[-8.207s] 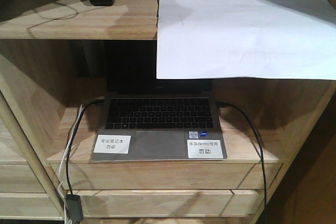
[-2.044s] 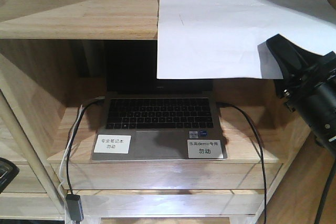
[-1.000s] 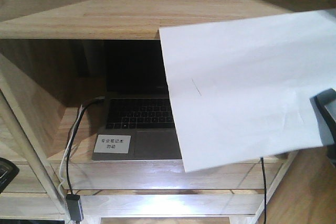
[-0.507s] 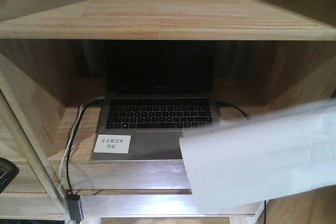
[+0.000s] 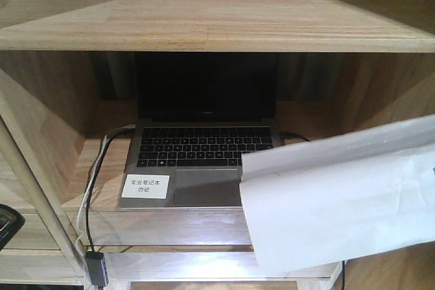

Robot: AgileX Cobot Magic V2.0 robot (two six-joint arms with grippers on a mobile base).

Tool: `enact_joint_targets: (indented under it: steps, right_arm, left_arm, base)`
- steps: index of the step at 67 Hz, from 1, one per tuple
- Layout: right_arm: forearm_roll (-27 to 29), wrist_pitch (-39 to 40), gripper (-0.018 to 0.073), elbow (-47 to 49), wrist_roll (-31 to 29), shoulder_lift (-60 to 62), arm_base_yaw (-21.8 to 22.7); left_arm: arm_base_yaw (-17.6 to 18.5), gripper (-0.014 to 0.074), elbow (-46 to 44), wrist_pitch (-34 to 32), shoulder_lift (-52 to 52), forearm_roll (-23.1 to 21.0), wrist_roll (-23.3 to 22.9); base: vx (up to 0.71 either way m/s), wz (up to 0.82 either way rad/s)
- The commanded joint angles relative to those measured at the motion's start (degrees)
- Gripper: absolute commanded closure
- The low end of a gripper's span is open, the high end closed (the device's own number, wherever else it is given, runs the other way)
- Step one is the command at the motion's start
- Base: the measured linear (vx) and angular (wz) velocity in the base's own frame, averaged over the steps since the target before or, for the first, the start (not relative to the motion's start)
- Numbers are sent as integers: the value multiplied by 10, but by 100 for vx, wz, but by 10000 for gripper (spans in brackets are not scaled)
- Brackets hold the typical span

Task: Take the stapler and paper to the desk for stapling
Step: 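Pinch the paper edge with the right gripper and pull it off the shelf, then drive the base from the shelf to the wooden desk holding both items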

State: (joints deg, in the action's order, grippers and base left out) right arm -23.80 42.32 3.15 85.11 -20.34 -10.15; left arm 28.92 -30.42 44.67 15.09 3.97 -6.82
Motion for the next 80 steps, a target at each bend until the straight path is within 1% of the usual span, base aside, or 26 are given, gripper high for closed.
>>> enact_joint_targets:
  steps: [1, 55, 80]
  right_arm:
    - [1, 29, 566, 17, -2, -4, -1]
    - [1, 29, 566, 17, -2, -4, -1]
    - [1, 29, 566, 17, -2, -4, -1]
  left_arm:
    - [3, 603, -16, -60, 5, 2, 0]
    - [3, 603, -16, -60, 5, 2, 0]
    - [3, 603, -16, -60, 5, 2, 0]
  base:
    - [0, 0]
    - [0, 0]
    - [-11, 0]
